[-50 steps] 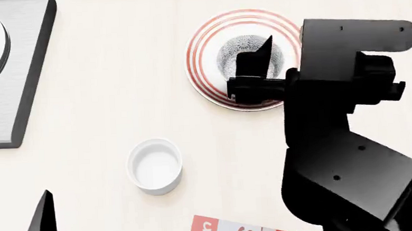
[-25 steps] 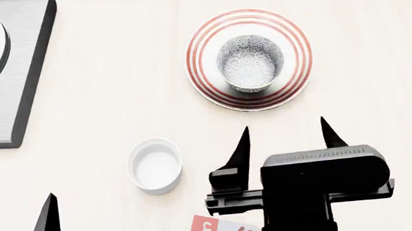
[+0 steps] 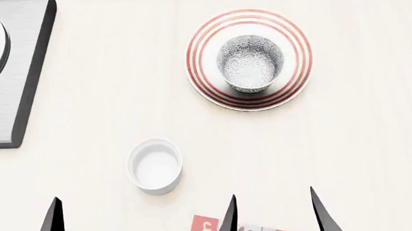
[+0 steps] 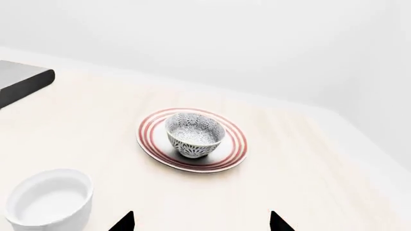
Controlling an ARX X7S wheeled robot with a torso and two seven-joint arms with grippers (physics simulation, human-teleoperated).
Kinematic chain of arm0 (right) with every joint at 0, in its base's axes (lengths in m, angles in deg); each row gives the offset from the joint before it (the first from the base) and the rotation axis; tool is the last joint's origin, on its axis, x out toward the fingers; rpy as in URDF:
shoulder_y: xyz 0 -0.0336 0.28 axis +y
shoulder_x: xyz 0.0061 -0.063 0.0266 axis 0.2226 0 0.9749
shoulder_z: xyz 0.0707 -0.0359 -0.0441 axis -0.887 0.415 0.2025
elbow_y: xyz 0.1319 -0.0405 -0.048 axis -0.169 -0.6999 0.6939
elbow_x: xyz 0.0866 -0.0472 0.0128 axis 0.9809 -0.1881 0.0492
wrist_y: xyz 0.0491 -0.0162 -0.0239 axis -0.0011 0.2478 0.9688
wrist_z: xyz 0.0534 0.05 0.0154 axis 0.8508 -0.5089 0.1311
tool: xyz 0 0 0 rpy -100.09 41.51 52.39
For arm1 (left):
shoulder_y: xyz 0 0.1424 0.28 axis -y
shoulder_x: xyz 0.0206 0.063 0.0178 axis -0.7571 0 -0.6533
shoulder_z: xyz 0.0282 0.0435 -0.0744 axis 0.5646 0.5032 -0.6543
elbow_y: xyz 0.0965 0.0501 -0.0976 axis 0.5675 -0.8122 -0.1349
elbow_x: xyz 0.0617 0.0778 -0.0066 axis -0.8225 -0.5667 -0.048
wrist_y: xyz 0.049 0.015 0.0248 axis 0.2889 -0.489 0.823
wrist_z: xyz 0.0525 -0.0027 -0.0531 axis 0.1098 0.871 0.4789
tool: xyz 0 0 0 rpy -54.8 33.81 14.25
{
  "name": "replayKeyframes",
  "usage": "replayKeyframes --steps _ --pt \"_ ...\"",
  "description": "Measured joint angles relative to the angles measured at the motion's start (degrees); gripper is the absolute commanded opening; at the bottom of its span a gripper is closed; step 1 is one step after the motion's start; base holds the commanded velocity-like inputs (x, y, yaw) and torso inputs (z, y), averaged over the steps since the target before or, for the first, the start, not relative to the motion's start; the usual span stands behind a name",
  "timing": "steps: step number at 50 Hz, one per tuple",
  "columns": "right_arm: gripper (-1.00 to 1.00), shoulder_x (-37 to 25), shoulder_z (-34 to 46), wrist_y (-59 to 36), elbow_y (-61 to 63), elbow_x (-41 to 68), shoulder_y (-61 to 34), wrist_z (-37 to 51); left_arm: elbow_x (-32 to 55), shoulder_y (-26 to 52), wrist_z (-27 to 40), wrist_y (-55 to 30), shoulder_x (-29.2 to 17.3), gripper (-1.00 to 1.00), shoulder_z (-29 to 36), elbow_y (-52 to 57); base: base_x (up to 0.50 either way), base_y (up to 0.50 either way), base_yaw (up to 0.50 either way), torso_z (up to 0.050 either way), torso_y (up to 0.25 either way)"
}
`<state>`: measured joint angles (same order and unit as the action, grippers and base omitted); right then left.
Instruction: Pick the akita bowl on the cookies box and place it on the plate.
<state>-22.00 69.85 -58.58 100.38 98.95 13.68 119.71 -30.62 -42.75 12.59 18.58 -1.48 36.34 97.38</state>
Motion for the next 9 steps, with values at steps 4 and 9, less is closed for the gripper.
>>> replayKeyframes --steps 4,9 --pt "1.00 0.0 -2.4 -0.5 -0.6 -2.3 4.4 0.0 0.1 0.0 0.1 -0.1 -0.1 1.00 0.1 0.1 0.00 0.00 0.00 0.000 0.000" --pt "1.00 0.2 -4.9 -0.4 -1.8 -4.7 9.4 0.0 0.0 0.0 0.2 -0.1 -0.2 1.00 0.2 0.2 0.00 0.00 0.00 0.000 0.000"
